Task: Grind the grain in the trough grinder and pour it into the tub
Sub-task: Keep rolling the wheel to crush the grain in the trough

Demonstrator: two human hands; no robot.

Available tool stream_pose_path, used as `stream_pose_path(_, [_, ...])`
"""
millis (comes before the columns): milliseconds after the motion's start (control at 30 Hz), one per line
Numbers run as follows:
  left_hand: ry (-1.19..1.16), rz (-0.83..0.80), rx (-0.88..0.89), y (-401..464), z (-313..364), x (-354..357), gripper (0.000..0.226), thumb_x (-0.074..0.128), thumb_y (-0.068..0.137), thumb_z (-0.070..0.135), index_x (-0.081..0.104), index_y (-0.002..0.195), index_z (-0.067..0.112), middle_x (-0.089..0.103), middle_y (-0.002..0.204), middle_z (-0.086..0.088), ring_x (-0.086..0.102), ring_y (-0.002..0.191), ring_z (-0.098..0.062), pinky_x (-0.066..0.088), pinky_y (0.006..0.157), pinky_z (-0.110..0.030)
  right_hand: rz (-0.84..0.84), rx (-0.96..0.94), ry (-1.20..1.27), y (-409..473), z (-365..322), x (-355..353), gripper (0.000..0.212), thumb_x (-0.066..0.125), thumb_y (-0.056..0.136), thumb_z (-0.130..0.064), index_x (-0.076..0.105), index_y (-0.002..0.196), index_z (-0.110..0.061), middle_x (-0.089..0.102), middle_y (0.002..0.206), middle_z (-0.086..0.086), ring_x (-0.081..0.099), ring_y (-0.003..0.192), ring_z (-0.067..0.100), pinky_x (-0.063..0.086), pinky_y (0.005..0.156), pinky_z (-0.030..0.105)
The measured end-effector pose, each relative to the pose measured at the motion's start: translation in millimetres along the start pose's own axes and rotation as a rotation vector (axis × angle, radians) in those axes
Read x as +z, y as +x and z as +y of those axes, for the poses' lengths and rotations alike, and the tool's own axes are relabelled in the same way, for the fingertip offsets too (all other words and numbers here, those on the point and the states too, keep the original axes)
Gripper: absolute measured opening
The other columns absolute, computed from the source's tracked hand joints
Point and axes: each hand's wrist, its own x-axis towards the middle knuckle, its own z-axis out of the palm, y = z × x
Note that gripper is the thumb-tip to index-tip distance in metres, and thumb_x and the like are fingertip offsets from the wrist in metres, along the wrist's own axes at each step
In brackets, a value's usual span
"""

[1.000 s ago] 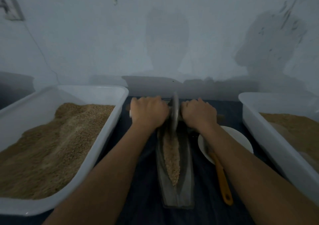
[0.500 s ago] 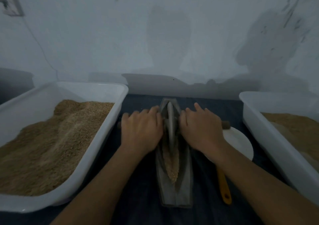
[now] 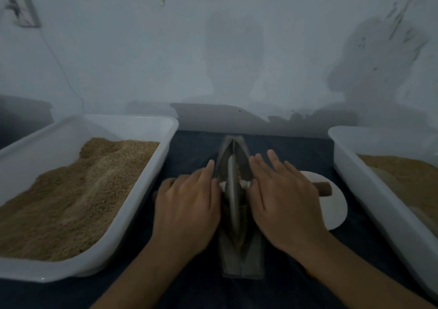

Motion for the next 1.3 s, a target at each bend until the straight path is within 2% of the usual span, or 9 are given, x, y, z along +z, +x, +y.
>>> stream_pose_path(167, [0.157, -0.063, -0.043, 64.2, 7.9, 13.8, 0.050, 0.020, 0.102, 0.042, 0.062, 0.125, 0.026, 0.072, 0.114, 0.003, 0.062, 0.109, -0.026, 0.040, 0.082, -0.040, -0.196, 0.147, 0.012, 62.8, 13.8, 24.1, 0.063, 0.015, 0.103, -0.042, 0.053, 0.147, -0.018, 0.052, 0.152, 0.001, 0.030, 0.152, 0.025, 0.028, 0.121, 0.045])
stream_pose_path(367, [0.125, -0.219, -0.105, 143.0, 5.7, 31.5, 0.034, 0.034, 0.100, 0.034, 0.065, 0.110, 0.024, 0.068, 0.120, -0.008, 0.059, 0.112, -0.035, 0.031, 0.078, -0.044, -0.203, 0.302, -0.057, 128.0, 26.1, 36.3, 0.053, 0.026, 0.104, -0.045, 0.070, 0.094, -0.016, 0.068, 0.115, 0.014, 0.059, 0.105, 0.034, 0.036, 0.075, 0.038])
stream_pose_path(500, [0.157, -0.066, -0.003, 76.9, 3.6, 20.3, 0.037, 0.023, 0.103, 0.038, 0.057, 0.094, 0.027, 0.059, 0.088, 0.006, 0.062, 0.093, -0.024, 0.034, 0.070, -0.035, -0.198, 0.200, -0.011, 78.7, 14.2, 24.0, 0.057, 0.018, 0.105, -0.041, 0.065, 0.127, -0.016, 0.062, 0.139, 0.008, 0.042, 0.142, 0.029, 0.038, 0.108, 0.043])
stream_pose_path(633, [-0.106, -0.048, 0.039, 14.8, -3.4, 3.3, 0.050, 0.018, 0.107, 0.044, 0.065, 0.118, 0.032, 0.067, 0.126, 0.012, 0.059, 0.125, -0.016, 0.046, 0.102, -0.043, -0.056, 0.045, 0.028, 7.8, -1.5, -1.3, 0.067, 0.011, 0.105, -0.047, 0.057, 0.142, -0.015, 0.058, 0.146, 0.002, 0.043, 0.145, 0.023, 0.040, 0.115, 0.044])
stream_pose_path(800, [-0.009, -0.037, 0.050, 35.5, 2.1, 5.6, 0.046, 0.022, 0.106, 0.042, 0.062, 0.126, 0.031, 0.068, 0.126, 0.010, 0.061, 0.119, -0.018, 0.046, 0.093, -0.041, -0.155, 0.067, 0.073, 28.0, 8.7, 7.4, 0.068, 0.007, 0.103, -0.048, 0.051, 0.148, -0.023, 0.049, 0.154, -0.003, 0.030, 0.151, 0.021, 0.029, 0.122, 0.044])
stream_pose_path(933, [0.043, -0.144, -0.093, 111.7, -4.7, 35.4, 0.049, 0.017, 0.106, 0.043, 0.052, 0.138, 0.028, 0.067, 0.125, 0.002, 0.063, 0.101, -0.027, 0.037, 0.075, -0.037, -0.118, 0.222, -0.025, 99.9, 14.3, 25.8, 0.051, 0.027, 0.104, -0.040, 0.072, 0.102, -0.018, 0.073, 0.112, 0.005, 0.056, 0.126, 0.033, 0.044, 0.093, 0.041])
stream_pose_path(1033, [-0.048, -0.207, -0.176, 131.3, -13.0, 50.8, 0.043, 0.025, 0.109, 0.041, 0.049, 0.143, 0.028, 0.064, 0.131, 0.000, 0.064, 0.101, -0.031, 0.039, 0.072, -0.037, -0.106, 0.242, -0.113, 128.2, 8.5, 25.2, 0.047, 0.036, 0.100, -0.042, 0.057, 0.064, -0.019, 0.059, 0.071, 0.005, 0.065, 0.086, 0.031, 0.034, 0.065, 0.034])
stream_pose_path(1167, [0.090, -0.122, -0.033, 80.1, -13.5, 30.3, 0.045, 0.017, 0.109, 0.038, 0.057, 0.123, 0.024, 0.067, 0.121, 0.004, 0.066, 0.088, -0.024, 0.043, 0.063, -0.035, -0.123, 0.157, -0.082, 92.2, 4.7, 24.4, 0.047, 0.030, 0.105, -0.040, 0.070, 0.111, -0.016, 0.071, 0.115, 0.006, 0.056, 0.125, 0.030, 0.039, 0.092, 0.038])
stream_pose_path(1300, [-0.087, 0.123, 0.110, 17.5, -2.9, 7.2, 0.042, 0.031, 0.106, 0.038, 0.067, 0.120, 0.023, 0.075, 0.109, 0.005, 0.070, 0.095, -0.016, 0.050, 0.078, -0.036, -0.176, 0.084, 0.070, 23.0, 7.8, 2.4, 0.065, 0.009, 0.105, -0.047, 0.044, 0.153, -0.020, 0.047, 0.156, -0.001, 0.035, 0.149, 0.019, 0.029, 0.121, 0.039])
